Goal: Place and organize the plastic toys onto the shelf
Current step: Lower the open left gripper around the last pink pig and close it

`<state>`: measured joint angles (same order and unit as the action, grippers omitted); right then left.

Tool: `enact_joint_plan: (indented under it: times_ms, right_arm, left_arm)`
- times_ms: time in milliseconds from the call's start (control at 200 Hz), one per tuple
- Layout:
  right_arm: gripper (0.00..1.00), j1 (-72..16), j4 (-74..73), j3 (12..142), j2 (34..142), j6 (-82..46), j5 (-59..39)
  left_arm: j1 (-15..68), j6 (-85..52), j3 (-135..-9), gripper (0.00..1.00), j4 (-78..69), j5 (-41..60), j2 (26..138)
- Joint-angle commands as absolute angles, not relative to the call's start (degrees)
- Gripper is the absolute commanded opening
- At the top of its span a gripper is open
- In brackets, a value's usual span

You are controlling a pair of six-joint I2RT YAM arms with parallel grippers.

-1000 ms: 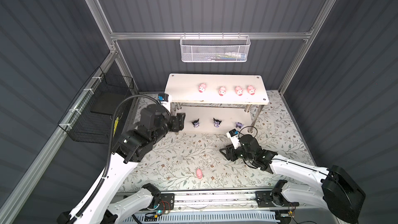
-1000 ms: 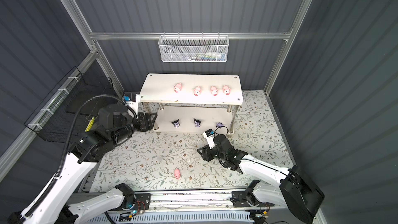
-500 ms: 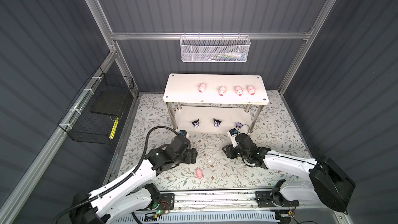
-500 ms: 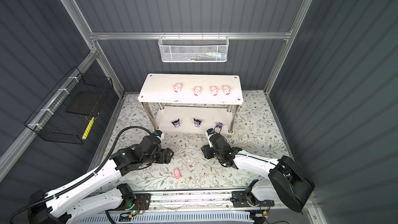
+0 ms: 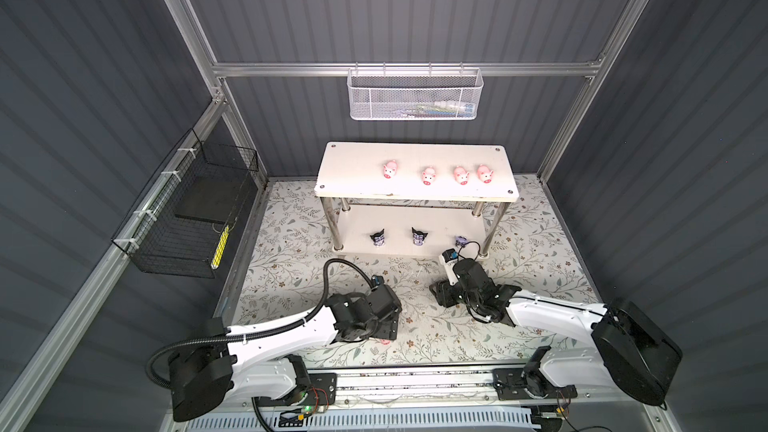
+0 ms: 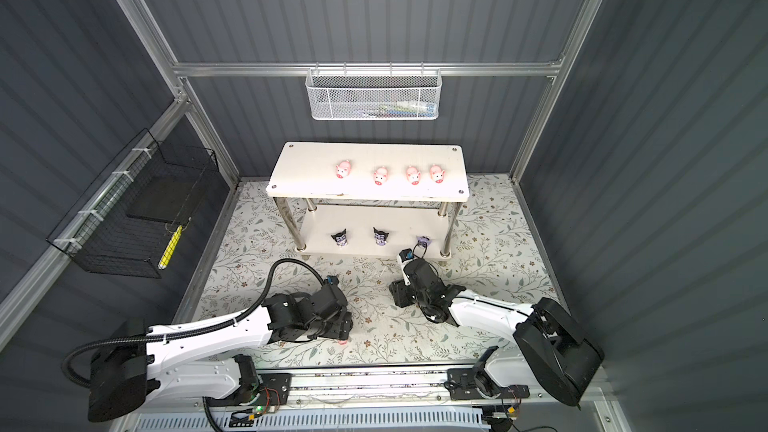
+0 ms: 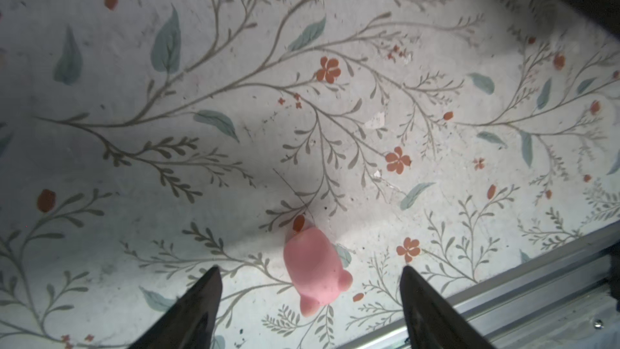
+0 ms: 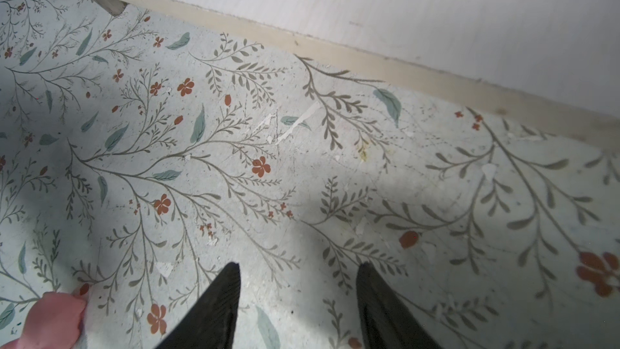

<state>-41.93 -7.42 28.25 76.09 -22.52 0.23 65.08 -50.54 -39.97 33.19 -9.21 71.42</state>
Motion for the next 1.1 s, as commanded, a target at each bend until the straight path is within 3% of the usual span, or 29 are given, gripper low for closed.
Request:
enact_joint_plan:
  times_ms: [0,335,760,1096]
  right_arm:
    - [0.58,-41.7,-9.5,27.1,77.3,-21.5,-0.3]
    - [0.58,-41.1,-14.5,22.5,76.8,-20.1,-1.4]
    - [0.58,-40.1,-16.5,21.5,77.0,-19.5,-3.3]
    - [0.58,-39.9,-16.8,21.7,78.0,-19.6,-3.9]
  left_arm:
    - [68.0,-57.1,-43.0,0.82,36.5,-10.9,74.5]
    - [71.7,-61.5,-48.1,0.65,39.5,-12.5,82.9]
    - [71.7,-64.6,-49.9,0.62,42.4,-14.6,86.2]
    - [71.7,-64.2,-50.8,0.48,42.4,-13.7,89.1]
